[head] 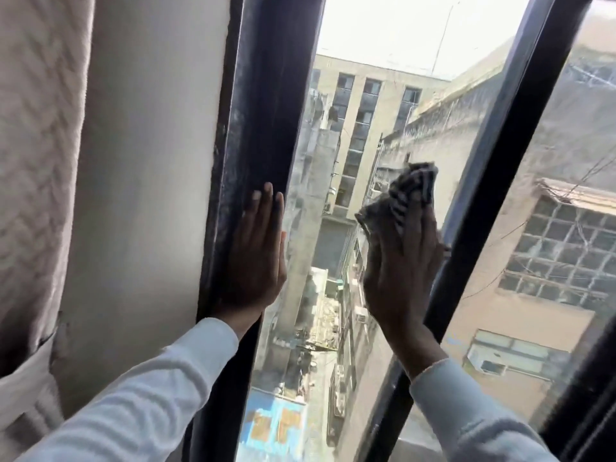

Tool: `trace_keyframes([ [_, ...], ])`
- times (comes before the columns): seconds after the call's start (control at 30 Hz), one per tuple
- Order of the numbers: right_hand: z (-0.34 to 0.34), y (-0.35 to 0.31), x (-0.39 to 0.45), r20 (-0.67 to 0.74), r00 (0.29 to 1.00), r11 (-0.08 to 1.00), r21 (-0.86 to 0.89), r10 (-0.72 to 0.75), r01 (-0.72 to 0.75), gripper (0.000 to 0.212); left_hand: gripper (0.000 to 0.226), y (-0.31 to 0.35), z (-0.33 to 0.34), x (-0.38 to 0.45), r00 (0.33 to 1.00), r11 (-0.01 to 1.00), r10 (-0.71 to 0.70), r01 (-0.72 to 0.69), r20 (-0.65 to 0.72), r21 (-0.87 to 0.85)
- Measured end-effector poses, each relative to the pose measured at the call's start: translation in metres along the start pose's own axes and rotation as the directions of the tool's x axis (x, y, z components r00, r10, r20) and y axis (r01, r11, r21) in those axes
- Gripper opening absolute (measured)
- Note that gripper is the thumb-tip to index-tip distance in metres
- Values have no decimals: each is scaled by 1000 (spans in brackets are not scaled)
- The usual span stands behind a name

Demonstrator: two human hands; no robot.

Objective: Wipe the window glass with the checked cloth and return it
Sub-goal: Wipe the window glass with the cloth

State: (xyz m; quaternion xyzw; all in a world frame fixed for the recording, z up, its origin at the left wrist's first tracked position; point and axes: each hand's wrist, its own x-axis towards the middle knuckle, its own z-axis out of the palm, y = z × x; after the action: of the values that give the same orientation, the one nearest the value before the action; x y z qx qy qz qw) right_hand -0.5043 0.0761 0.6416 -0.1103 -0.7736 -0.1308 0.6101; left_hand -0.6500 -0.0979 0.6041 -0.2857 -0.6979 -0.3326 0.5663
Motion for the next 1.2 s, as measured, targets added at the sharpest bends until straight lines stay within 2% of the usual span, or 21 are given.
trace_keyframes([
  [0.1,4,-27,-72,170,938,952,10,-303,306,72,58,3,-5,2,1000,1000,12,-12,4,21],
  [0.17,11,-33,-38,174,859,874,28,-482,485,68,62,0,-7,0,1000,1000,12,-12,16,11],
  [0.23,20,-25,30,50,916,917,13,-398,398,65,59,1,-6,0,1000,1000,10,-10,2,3],
  [0.3,19,-5,69,-76,985,987,-51,-157,154,58,57,1,-5,-1,1000,1000,-11,11,-11,-15],
  [0.37,14,14,38,-94,995,993,-106,33,-43,62,60,3,-5,-1,1000,999,-15,14,-16,-41],
  [0.4,11,15,0,-45,998,992,-112,53,-58,71,62,2,-5,-1,1000,999,-9,9,-16,-41],
  [0.47,3,-2,-75,142,980,982,-109,-138,154,91,64,-1,-4,-1,1000,1000,6,-6,-20,-21],
  [0.53,5,-15,-88,270,859,884,-58,-434,465,87,61,-4,-2,-3,999,1000,13,-13,-37,-6],
  [0.57,10,-15,-59,252,824,841,-64,-508,538,86,60,-5,0,-4,999,1000,16,-16,-44,-7],
  [0.63,18,-6,19,94,901,899,-76,-424,431,89,59,-5,4,-3,998,1000,19,-19,-52,-7],
  [0.7,11,6,65,-56,988,986,-92,-143,137,76,59,-6,6,-2,998,1000,15,-16,-60,-18],
  [0.77,6,10,33,-34,999,995,-101,5,-8,78,59,-6,5,-3,998,999,13,-15,-62,-30],
  [0.8,5,7,-3,51,996,989,-123,-71,77,87,60,-6,5,-3,998,999,15,-17,-60,-33],
  [0.83,3,0,-42,169,958,957,-137,-232,256,91,61,-7,4,-2,998,999,16,-18,-56,-37],
  [0.9,-3,-2,-84,371,740,784,-49,-561,619,78,62,-10,3,-3,999,998,22,-24,-46,-52],
  [0.93,-3,4,-70,386,654,707,-7,-651,708,72,62,-10,2,-3,999,998,24,-26,-45,-52],
  [0.97,0,13,-43,346,654,694,-11,-673,720,69,63,-10,2,-3,999,998,26,-29,-44,-49],
  [1.0,1,20,-12,284,741,767,-31,-608,641,66,62,-10,2,-3,999,998,27,-29,-40,-48],
  [1.07,-7,35,40,127,948,949,-88,-291,303,55,61,-8,2,-2,999,996,22,-25,-45,-80],
  [1.13,-17,36,36,15,1000,1000,-23,-7,8,50,61,-7,2,-2,999,996,17,-20,-40,-90],
  [1.2,-19,22,-7,107,984,989,-24,-140,143,54,61,-7,1,-1,1000,997,13,-15,-25,-73],
])
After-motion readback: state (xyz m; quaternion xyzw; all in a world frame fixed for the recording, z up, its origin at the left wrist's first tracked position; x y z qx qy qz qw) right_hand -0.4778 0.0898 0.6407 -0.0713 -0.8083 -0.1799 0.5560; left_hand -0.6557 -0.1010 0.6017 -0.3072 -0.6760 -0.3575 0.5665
